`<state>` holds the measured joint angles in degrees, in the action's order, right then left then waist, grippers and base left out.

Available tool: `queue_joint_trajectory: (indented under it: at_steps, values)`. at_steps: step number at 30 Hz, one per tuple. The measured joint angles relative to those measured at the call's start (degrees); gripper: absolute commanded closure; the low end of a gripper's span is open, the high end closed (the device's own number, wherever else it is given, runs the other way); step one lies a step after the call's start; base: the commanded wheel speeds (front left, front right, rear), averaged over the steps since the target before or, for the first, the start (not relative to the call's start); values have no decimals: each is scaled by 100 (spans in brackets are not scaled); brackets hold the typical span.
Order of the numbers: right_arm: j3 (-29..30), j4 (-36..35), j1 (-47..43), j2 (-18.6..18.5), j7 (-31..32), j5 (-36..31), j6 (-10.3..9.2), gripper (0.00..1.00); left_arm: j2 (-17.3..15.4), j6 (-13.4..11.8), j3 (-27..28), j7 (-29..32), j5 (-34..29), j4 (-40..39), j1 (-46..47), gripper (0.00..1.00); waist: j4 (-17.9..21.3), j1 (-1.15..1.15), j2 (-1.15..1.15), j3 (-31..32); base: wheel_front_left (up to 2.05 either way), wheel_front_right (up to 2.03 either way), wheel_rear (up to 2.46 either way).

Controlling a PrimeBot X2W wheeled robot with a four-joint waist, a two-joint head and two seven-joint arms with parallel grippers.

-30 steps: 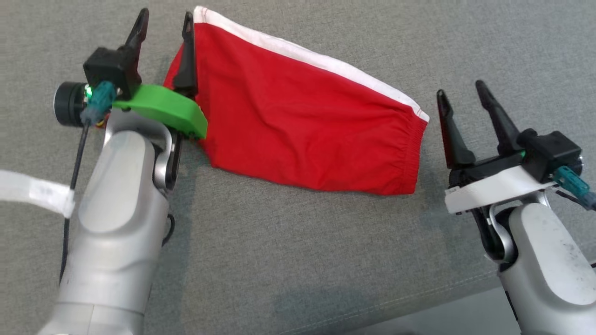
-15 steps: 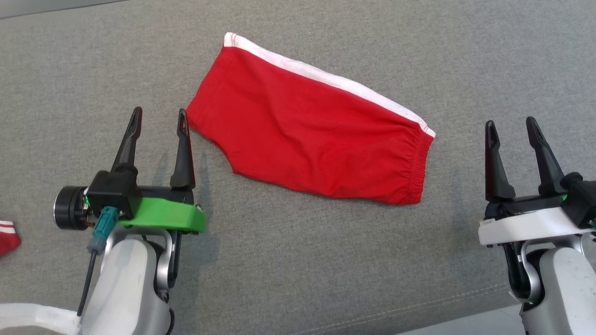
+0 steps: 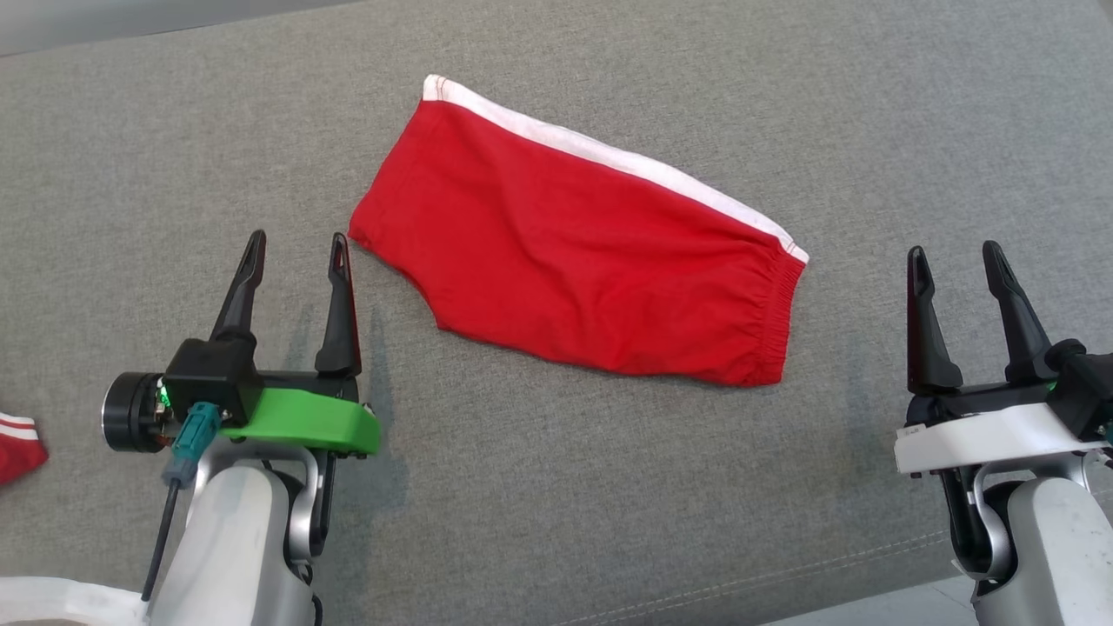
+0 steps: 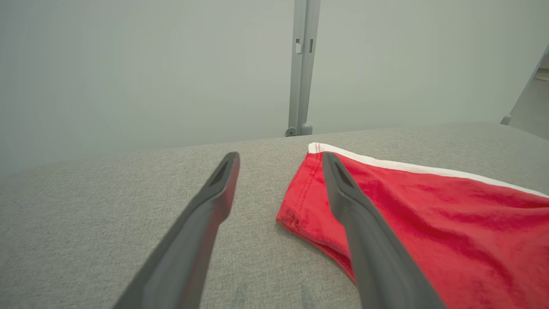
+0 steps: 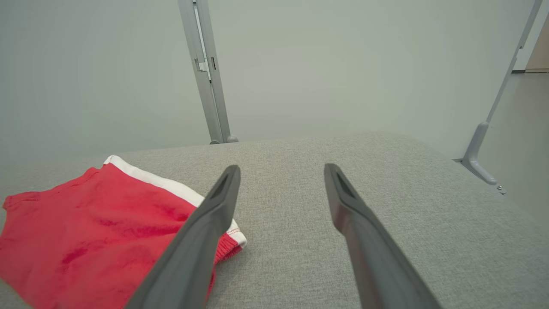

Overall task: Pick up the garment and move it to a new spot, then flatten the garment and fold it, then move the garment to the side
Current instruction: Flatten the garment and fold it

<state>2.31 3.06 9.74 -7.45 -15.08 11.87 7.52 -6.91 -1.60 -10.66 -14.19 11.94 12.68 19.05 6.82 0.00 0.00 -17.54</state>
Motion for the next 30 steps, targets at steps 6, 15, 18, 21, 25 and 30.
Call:
queue_joint_trajectory:
  at_steps: [6,15,18,21,25,30]
  values:
    - [-25,-13,16,-2,0,21,0,0,-22,178,-126,214,43,104,511,0,27,0,0,-48,0,0,0]
    - [-238,-18,184,91,0,115,0,0,-47,728,-229,1651,740,1850,1870,0,192,0,0,-327,0,0,0]
    - [-278,13,219,121,0,137,0,0,-109,769,-160,1965,950,2513,2128,0,283,0,0,-407,0,0,0]
    - [-285,40,230,133,0,160,0,0,-164,813,-131,2145,1080,3018,2276,0,368,0,0,-461,0,0,0]
    - [-269,62,230,138,0,174,0,0,-147,860,-200,2279,1267,3381,2465,55,410,0,0,-484,0,0,0]
    - [-257,67,231,157,0,192,0,0,-103,889,-379,2219,1425,3577,2524,100,368,0,0,-463,0,0,0]
